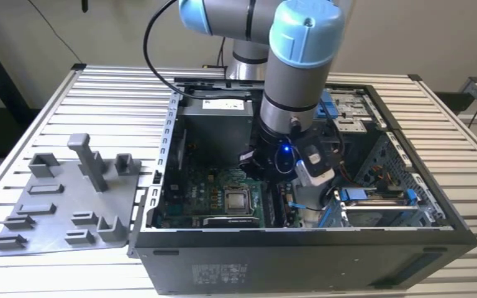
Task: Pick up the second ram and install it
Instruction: 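Insert the second ram into the second slot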
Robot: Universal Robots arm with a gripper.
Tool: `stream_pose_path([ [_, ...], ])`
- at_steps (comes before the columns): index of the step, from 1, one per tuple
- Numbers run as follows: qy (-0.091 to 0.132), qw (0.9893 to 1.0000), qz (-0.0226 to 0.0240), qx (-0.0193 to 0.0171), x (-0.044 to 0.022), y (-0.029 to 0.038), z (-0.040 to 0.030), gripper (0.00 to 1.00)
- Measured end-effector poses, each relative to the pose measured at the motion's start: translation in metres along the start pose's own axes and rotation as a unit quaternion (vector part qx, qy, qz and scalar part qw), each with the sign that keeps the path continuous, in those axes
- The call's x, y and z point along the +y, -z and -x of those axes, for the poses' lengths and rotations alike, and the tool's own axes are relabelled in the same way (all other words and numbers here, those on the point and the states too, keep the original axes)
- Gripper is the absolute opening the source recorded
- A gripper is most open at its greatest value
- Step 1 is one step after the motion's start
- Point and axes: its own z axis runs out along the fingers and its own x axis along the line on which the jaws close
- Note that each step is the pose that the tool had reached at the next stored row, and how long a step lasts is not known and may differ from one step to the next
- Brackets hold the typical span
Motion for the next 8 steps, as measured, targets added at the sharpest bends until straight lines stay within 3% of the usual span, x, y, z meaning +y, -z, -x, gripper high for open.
stream_pose_path([
  [8, 0.009, 1.0000, 0.0004, 0.0000, 0.0000, -0.0014, 0.0003, 0.14],
])
